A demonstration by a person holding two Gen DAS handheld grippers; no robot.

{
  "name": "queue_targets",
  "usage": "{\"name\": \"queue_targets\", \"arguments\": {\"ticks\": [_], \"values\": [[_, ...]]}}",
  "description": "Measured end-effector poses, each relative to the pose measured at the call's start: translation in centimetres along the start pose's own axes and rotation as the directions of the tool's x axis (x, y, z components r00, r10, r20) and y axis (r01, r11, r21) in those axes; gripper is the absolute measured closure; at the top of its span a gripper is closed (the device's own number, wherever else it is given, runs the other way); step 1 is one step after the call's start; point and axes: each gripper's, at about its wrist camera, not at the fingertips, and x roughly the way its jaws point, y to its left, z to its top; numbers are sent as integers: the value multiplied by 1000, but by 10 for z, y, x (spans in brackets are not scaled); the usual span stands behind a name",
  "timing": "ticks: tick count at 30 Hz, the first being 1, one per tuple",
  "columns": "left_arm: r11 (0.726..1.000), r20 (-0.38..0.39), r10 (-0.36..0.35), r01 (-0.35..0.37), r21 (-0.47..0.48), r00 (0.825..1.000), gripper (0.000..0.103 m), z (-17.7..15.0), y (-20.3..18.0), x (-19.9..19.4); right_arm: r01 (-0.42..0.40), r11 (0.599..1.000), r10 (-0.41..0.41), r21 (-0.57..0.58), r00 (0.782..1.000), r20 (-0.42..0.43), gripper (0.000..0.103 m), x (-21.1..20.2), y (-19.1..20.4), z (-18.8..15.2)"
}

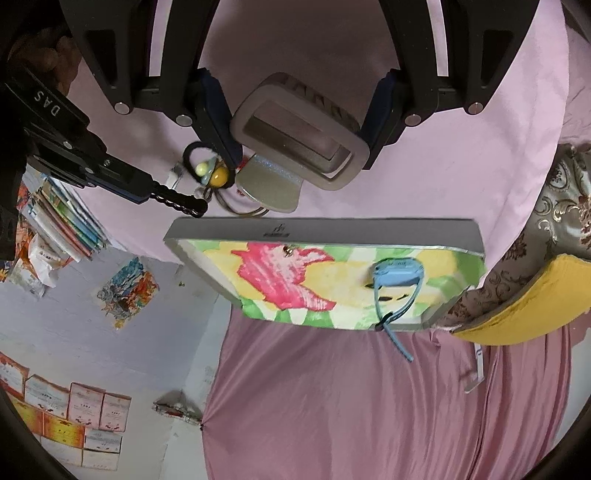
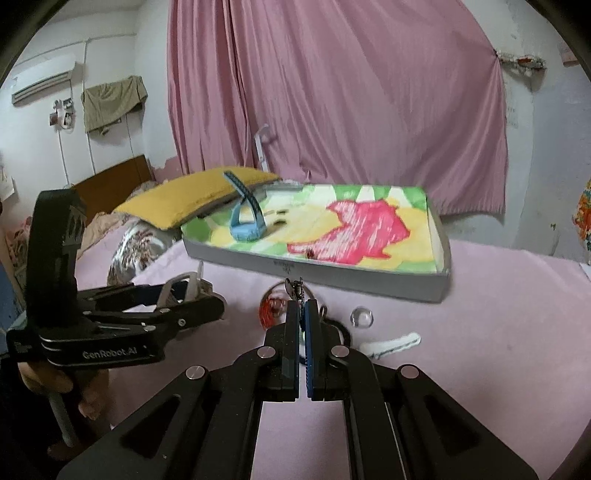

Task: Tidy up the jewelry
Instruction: 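Lift the claw clip with the left tool while the right tool grasps a black hairpin, then place the claw clip in the tray with the left tool while the right tool drops the hairpin there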

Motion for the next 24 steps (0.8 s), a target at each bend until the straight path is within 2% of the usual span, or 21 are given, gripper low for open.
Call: {"name": "queue_targets", "arguments": {"ticks": [4, 7, 14, 18, 21, 24], "values": [[1000, 74, -4, 5, -7, 997, 42, 9, -5, -6, 16, 1000, -16, -5, 996, 89, 100, -5, 0, 10], [1000, 148, 3, 0, -18, 989, 42, 20, -6, -11, 31, 999, -28, -16, 987, 155, 100, -5, 1, 19], [999, 301, 29, -19, -38, 953, 42, 52, -7, -7, 86, 996, -74, -30, 956, 283, 100, 4, -1, 44], [998, 371, 59, -46, -43, 927, 42, 69, -5, 0, 118, 993, -104, -27, 945, 311, 100, 14, -5, 54], [997, 386, 76, -66, -40, 919, 42, 79, -3, 9, 135, 991, -122, -22, 943, 310, 100, 24, -10, 61], [996, 380, 89, -77, -46, 921, 42, 86, -1, 19, 136, 991, -130, -6, 956, 264, 100, 40, -16, 67]]}}
